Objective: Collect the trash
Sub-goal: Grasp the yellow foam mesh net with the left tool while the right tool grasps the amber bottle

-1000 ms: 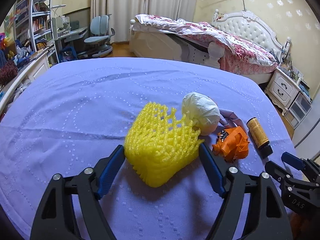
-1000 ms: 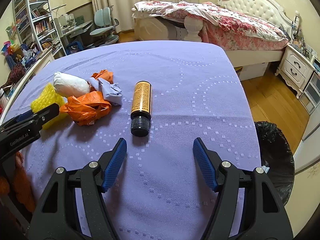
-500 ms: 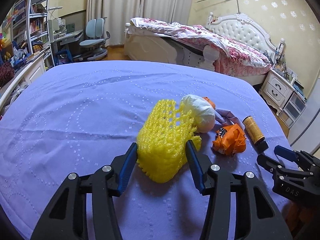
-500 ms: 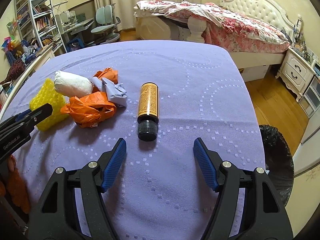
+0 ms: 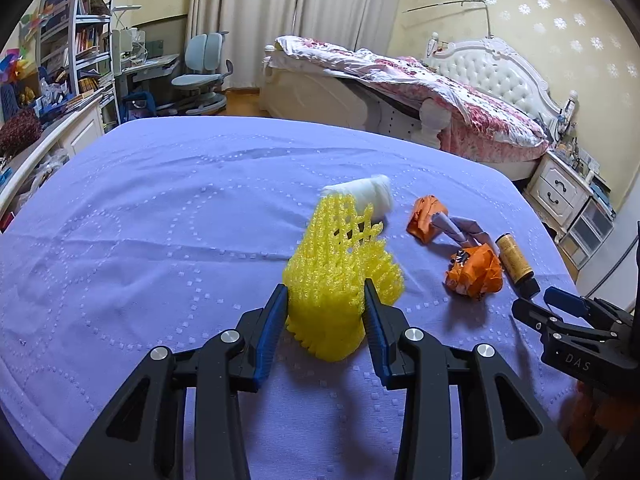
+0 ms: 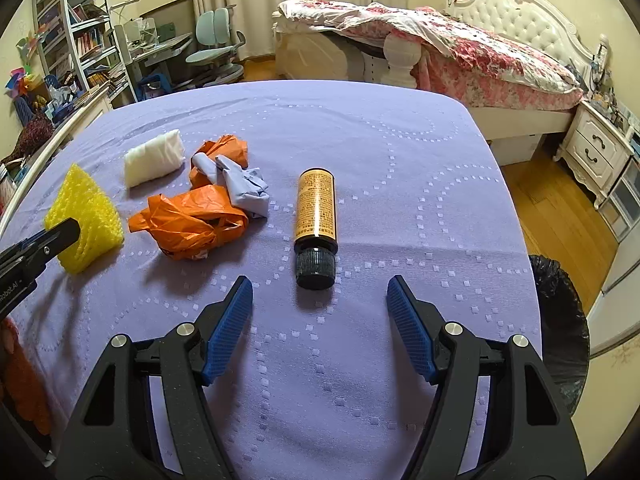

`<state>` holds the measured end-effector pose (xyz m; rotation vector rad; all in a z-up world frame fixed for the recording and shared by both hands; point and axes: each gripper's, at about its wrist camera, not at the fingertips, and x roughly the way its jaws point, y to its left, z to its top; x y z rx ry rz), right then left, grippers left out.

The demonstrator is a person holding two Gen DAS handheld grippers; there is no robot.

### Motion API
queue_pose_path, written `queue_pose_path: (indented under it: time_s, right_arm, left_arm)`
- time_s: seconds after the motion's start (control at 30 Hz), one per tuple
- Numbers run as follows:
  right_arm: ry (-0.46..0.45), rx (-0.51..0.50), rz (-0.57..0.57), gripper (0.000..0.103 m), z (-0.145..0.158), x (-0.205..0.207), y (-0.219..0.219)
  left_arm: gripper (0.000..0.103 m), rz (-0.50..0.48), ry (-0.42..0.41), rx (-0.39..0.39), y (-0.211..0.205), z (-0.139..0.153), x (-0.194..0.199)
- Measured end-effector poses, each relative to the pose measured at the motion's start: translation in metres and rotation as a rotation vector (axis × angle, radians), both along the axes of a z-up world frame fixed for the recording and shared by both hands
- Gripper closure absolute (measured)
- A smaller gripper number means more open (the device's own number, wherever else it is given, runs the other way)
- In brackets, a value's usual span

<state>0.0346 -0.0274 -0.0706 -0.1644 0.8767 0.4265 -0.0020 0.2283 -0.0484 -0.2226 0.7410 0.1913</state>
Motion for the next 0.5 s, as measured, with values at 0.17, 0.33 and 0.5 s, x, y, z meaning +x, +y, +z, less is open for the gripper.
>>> queue_pose_path:
  time_s: [0.17, 0.33, 0.5]
  right_arm:
    - [0.001, -0.003, 0.002, 0.035, 0.000, -0.002, 0.006]
    - [0.001, -0.004, 0.003, 0.035, 0.000, -0.001, 0.005]
    - [0.001, -0.002, 0.003, 0.035, 0.000, -0.001, 0.006]
  left_arm:
    - [0.038, 0.013, 0.006, -0.002, 0.001, -0.002, 0.004]
    - [0.025, -0.004, 0.027, -0.009, 0.002, -0.005, 0.013]
    - [0.022, -0.047, 0.053, -0.015, 0.003, -0.009, 0.022]
